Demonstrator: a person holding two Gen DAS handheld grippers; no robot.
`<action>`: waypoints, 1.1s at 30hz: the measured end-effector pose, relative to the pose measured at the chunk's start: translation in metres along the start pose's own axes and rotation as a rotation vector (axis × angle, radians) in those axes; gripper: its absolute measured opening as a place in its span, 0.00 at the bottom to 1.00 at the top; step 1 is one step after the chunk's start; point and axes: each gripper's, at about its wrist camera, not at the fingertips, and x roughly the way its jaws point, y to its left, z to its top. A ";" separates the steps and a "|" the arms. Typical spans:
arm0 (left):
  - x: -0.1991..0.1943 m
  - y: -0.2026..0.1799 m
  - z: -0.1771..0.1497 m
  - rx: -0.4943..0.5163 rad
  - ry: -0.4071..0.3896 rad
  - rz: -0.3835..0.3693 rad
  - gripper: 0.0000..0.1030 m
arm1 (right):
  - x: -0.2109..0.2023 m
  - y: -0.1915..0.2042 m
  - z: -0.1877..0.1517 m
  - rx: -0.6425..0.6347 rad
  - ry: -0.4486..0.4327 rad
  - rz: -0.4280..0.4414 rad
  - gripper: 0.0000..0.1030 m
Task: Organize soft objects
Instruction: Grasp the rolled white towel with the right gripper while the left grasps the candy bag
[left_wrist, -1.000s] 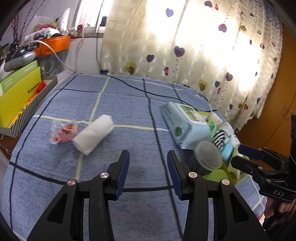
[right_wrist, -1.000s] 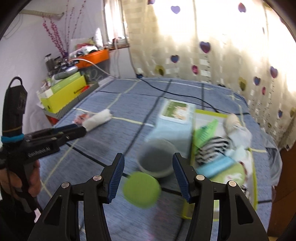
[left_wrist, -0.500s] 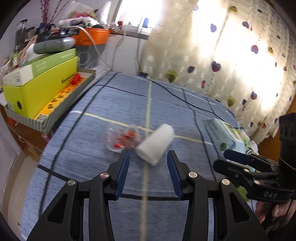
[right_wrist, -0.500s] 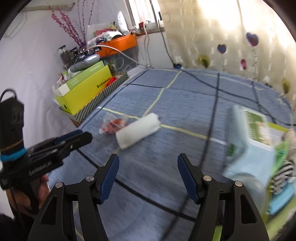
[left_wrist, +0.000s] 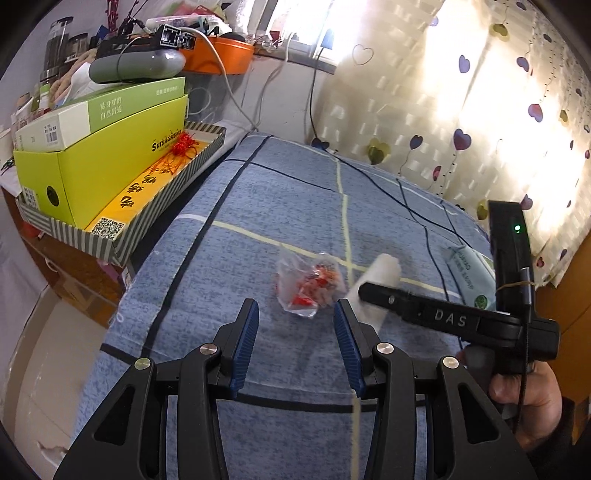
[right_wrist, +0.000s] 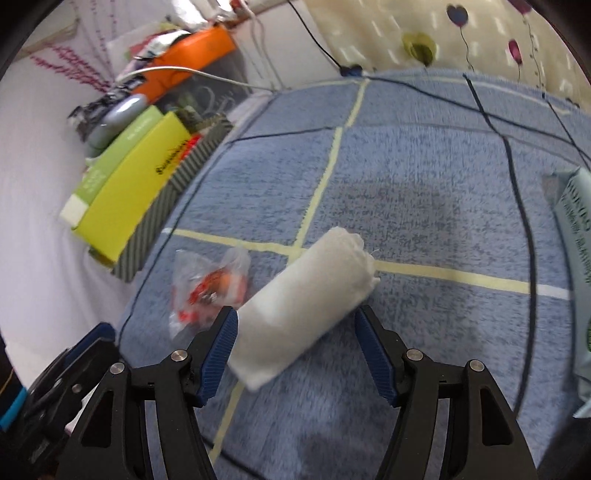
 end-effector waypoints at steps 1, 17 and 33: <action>0.003 0.001 0.002 0.001 0.007 0.000 0.42 | 0.001 0.001 0.002 -0.002 -0.004 -0.011 0.64; 0.058 -0.016 0.024 0.036 0.112 0.015 0.42 | -0.058 0.006 -0.006 -0.110 -0.137 -0.012 0.22; 0.090 -0.031 0.021 0.090 0.108 0.047 0.36 | -0.081 -0.009 -0.018 -0.100 -0.157 0.032 0.22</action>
